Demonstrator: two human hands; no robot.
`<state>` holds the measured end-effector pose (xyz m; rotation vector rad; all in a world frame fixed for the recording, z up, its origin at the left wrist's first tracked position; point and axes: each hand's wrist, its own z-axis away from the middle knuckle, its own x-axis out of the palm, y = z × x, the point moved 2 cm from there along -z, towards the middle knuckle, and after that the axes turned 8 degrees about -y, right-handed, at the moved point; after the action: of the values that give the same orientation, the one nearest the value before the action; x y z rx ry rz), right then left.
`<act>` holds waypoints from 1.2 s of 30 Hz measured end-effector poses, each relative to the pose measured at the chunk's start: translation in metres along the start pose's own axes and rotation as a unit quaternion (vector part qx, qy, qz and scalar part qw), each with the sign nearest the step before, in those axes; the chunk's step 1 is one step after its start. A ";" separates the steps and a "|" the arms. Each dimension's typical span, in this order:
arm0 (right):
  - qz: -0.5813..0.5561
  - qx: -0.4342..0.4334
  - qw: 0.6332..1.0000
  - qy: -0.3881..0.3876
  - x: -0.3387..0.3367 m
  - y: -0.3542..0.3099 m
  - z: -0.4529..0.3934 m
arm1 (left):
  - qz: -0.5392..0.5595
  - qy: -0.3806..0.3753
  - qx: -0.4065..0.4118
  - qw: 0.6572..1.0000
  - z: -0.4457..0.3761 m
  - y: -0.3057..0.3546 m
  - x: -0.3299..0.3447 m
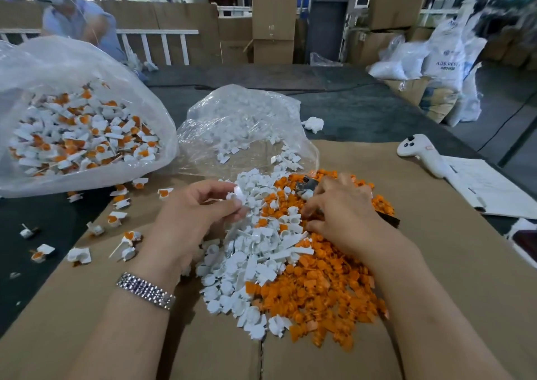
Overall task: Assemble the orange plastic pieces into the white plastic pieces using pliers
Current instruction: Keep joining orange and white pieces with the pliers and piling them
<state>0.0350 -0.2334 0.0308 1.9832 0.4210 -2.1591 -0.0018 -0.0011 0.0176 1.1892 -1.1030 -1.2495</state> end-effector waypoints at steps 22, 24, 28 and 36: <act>-0.569 -0.164 0.804 0.060 -0.021 -0.015 0.015 | 0.280 -0.136 -0.032 0.950 0.002 0.005 0.026; -0.538 -0.177 0.821 0.075 -0.021 -0.019 0.015 | 0.274 -0.144 -0.027 0.950 0.003 0.006 0.028; -0.438 -0.188 0.873 0.106 -0.019 -0.028 0.016 | 0.269 -0.145 -0.011 0.952 0.004 0.005 0.028; -0.427 -0.171 0.879 0.126 -0.014 -0.036 0.015 | 0.127 -0.114 0.084 0.982 0.006 0.006 0.030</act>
<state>0.0107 -0.2056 0.0492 2.0724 1.8752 -1.9567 -0.0058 -0.0316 0.0227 1.0063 -1.5060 -1.1292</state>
